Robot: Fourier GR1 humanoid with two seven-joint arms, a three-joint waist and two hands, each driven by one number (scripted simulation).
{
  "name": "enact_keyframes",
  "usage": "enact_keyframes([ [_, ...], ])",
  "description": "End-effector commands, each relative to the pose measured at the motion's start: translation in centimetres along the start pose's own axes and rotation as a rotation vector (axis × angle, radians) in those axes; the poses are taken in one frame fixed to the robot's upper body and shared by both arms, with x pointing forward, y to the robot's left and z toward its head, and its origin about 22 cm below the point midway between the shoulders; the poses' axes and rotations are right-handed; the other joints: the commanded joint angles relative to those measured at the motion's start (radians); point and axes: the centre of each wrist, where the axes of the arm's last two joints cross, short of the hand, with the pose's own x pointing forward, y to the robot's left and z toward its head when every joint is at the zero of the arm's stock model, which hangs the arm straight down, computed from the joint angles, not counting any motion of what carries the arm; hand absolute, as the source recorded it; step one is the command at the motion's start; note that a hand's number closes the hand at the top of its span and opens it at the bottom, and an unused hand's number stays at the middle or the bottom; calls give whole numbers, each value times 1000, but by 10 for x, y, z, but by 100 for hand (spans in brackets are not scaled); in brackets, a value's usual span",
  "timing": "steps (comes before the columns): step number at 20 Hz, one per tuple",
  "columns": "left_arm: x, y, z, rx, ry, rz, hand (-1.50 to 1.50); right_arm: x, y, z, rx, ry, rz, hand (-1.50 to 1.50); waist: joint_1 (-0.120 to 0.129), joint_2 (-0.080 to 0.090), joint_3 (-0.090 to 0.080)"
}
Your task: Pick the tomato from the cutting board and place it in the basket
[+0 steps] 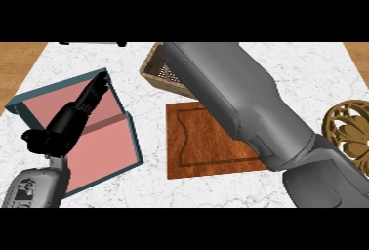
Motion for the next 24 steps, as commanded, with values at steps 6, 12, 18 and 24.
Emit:
enact_keyframes([
  [6, 7, 6, 6, 4, 0, 2, 0, -15, 6, -12, -103, 92, -138, -150, -13, -1, 1],
  [12, 12, -1, -2, -11, -12, -3, 0, -19, 7, -16, -121, 34, -177, -150, -11, 1, 1],
  [18, 10, 11, 1, 8, 23, -6, 0, 0, -14, -27, -158, 75, -368, -150, -18, -1, 2],
  [24, -5, -6, 9, 17, 10, -7, 0, 5, -48, -54, -127, 221, -493, -150, -42, -10, 2],
])
